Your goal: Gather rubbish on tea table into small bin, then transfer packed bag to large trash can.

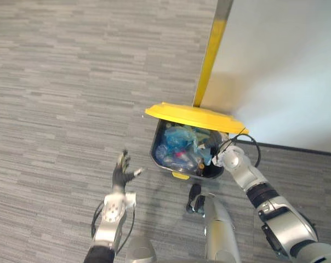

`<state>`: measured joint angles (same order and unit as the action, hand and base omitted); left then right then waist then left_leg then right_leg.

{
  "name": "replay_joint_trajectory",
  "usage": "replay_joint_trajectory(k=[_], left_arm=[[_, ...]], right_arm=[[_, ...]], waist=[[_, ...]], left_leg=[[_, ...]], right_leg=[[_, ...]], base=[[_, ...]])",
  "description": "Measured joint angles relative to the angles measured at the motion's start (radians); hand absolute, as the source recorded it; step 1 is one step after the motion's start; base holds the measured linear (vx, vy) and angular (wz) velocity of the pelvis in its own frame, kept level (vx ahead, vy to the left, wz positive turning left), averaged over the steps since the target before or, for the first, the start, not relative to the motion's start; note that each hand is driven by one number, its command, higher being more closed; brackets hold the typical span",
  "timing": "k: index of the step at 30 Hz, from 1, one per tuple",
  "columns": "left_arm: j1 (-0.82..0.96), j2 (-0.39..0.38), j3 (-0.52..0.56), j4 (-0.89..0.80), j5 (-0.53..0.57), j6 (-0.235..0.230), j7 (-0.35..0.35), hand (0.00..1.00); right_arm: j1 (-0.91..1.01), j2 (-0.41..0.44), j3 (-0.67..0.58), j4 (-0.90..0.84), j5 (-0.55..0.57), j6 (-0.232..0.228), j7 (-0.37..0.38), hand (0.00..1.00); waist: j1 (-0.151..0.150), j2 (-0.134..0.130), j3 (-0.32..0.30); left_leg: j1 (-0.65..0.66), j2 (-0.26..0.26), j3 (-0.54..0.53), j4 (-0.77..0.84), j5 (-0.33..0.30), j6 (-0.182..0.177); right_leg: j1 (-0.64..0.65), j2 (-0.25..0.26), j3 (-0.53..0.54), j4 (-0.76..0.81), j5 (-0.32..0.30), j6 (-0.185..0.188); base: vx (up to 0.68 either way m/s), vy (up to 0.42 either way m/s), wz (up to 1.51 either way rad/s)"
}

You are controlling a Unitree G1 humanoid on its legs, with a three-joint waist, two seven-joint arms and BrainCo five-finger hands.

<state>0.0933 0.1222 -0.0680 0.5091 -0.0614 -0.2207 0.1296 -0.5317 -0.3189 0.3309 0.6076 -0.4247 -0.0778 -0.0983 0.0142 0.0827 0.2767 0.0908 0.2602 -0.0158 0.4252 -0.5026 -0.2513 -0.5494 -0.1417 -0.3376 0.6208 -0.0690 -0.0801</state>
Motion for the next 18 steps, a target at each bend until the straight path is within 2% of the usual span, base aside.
replay_joint_trajectory(k=[2,3,4,5,6,7,8,9,11,12,13,14,15,16,17,18], left_arm=[[0.003,-0.001,0.010,0.119,0.026,0.020,-0.009,0.00],[0.012,-0.001,0.032,0.173,0.045,0.030,-0.018,0.00],[0.013,-0.001,0.065,0.225,0.065,0.039,-0.021,0.00],[0.013,-0.002,0.075,0.245,0.070,0.041,-0.020,0.00],[0.019,-0.009,0.094,0.275,0.079,0.049,-0.020,0.00],[0.030,-0.020,0.108,0.289,0.085,0.053,-0.021,0.00],[0.045,-0.020,0.121,0.316,0.095,0.064,-0.020,0.00],[0.048,-0.009,0.130,0.329,0.096,0.075,-0.019,0.00],[0.041,-0.003,0.123,0.330,0.098,0.077,-0.019,0.00],[0.038,-0.008,0.117,0.329,0.098,0.077,-0.019,0.00],[0.038,-0.016,0.106,0.333,0.098,0.079,-0.018,0.00],[0.034,-0.018,0.100,0.340,0.098,0.079,-0.018,0.00],[0.012,-0.029,0.082,0.368,0.099,0.081,-0.019,0.00],[0.007,-0.037,0.079,0.375,0.101,0.080,-0.018,0.00],[0.007,-0.053,0.079,0.387,0.101,0.079,-0.016,0.00],[0.003,-0.074,0.082,0.416,0.101,0.078,-0.012,0.00]], right_arm=[[0.045,0.053,-0.035,-0.001,0.001,-0.001,-0.002,0.00],[0.089,0.083,-0.043,-0.002,0.003,-0.001,-0.005,0.00],[0.147,0.115,-0.044,-0.013,0.006,-0.005,-0.004,0.00],[0.183,0.124,-0.045,-0.025,0.006,-0.005,-0.003,0.00],[0.263,0.123,-0.048,-0.065,0.010,-0.006,0.001,0.00],[0.323,0.126,-0.050,-0.091,0.013,-0.008,0.010,0.00],[0.416,0.133,-0.057,-0.113,0.015,-0.013,0.018,0.00],[0.531,0.145,-0.084,-0.109,0.031,-0.020,0.027,0.00],[0.631,0.166,-0.141,-0.036,0.034,-0.023,0.041,0.00],[0.658,0.175,-0.174,0.018,0.049,-0.030,0.049,0.00],[0.653,0.198,-0.260,0.114,0.066,-0.050,0.047,0.00],[0.645,0.201,-0.279,0.142,0.075,-0.052,0.045,0.00],[0.617,0.201,-0.331,0.250,0.094,-0.052,0.035,0.00],[0.615,0.202,-0.341,0.282,0.108,-0.051,0.029,0.00],[0.615,0.196,-0.349,0.327,0.126,-0.045,0.020,0.00],[0.609,0.185,-0.370,0.384,0.155,-0.032,0.011,0.00]], waist=[[0.010,-0.020,-0.009],[0.014,-0.043,-0.018],[0.010,-0.071,-0.010],[0.007,-0.084,-0.007],[0.003,-0.094,-0.006],[0.002,-0.085,0.000],[-0.020,-0.099,-0.009],[-0.034,-0.115,-0.021],[-0.042,-0.127,-0.042],[-0.053,-0.131,-0.062],[-0.065,-0.148,-0.082],[-0.068,-0.152,-0.084],[-0.069,-0.156,-0.090],[-0.067,-0.148,-0.097],[-0.059,-0.128,-0.126],[-0.048,-0.093,-0.161]], left_leg=[[0.032,-0.035,0.021,0.011,-0.009,0.030],[0.042,-0.067,0.049,0.016,-0.025,0.061],[0.061,-0.106,0.077,0.017,-0.036,0.083],[0.066,-0.124,0.081,0.016,-0.034,0.086],[0.064,-0.130,0.123,0.013,-0.010,0.118],[0.059,-0.125,0.171,0.008,0.008,0.140],[0.050,-0.134,0.190,-0.001,0.032,0.155],[0.042,-0.142,0.189,-0.048,0.068,0.174],[0.002,-0.151,0.185,-0.126,0.136,0.187],[-0.038,-0.159,0.176,-0.148,0.167,0.195],[-0.100,-0.175,0.176,-0.160,0.219,0.195],[-0.113,-0.178,0.176,-0.158,0.227,0.189],[-0.123,-0.190,0.186,-0.165,0.248,0.185],[-0.120,-0.191,0.184,-0.180,0.256,0.182],[-0.118,-0.183,0.197,-0.210,0.266,0.179],[-0.124,-0.168,0.220,-0.246,0.287,0.183]], right_leg=[[0.029,-0.006,0.029,-0.032,0.041,0.005],[0.031,-0.006,0.057,-0.069,0.089,0.012],[0.063,-0.009,0.081,-0.142,0.171,0.026],[0.081,-0.011,0.086,-0.189,0.220,0.046],[0.118,0.015,0.102,-0.335,0.403,0.173],[0.110,0.012,0.103,-0.305,0.420,0.199],[0.087,-0.002,0.112,-0.121,0.266,0.123],[0.105,0.004,0.139,0.030,0.132,0.136],[0.155,0.023,0.172,0.103,0.001,0.128],[0.179,0.030,0.192,0.107,-0.044,0.143],[0.230,0.032,0.245,0.061,-0.118,0.168],[0.236,0.030,0.254,0.043,-0.129,0.175],[0.249,0.027,0.254,-0.020,-0.135,0.183],[0.269,0.034,0.253,-0.067,-0.135,0.183],[0.302,0.053,0.262,-0.169,-0.131,0.176],[0.342,0.081,0.273,-0.315,-0.095,0.117]], base=[[-0.12,0.084,-0.39],[-0.24,0.152,-0.74],[-0.29,0.177,-0.76],[-0.43,0.240,-0.85],[-0.37,0.179,-0.78],[-0.47,0.214,-0.89],[-0.44,0.183,-0.57],[-0.42,0.160,-0.33],[-0.34,0.097,-0.15],[-0.35,0.061,-0.17],[-0.21,0.028,-0.09],[-0.23,-0.041,-0.02],[-0.13,-0.052,0.04],[-0.15,-0.056,-0.17],[-0.09,-0.046,-0.50],[-0.10,-0.042,-0.55]])
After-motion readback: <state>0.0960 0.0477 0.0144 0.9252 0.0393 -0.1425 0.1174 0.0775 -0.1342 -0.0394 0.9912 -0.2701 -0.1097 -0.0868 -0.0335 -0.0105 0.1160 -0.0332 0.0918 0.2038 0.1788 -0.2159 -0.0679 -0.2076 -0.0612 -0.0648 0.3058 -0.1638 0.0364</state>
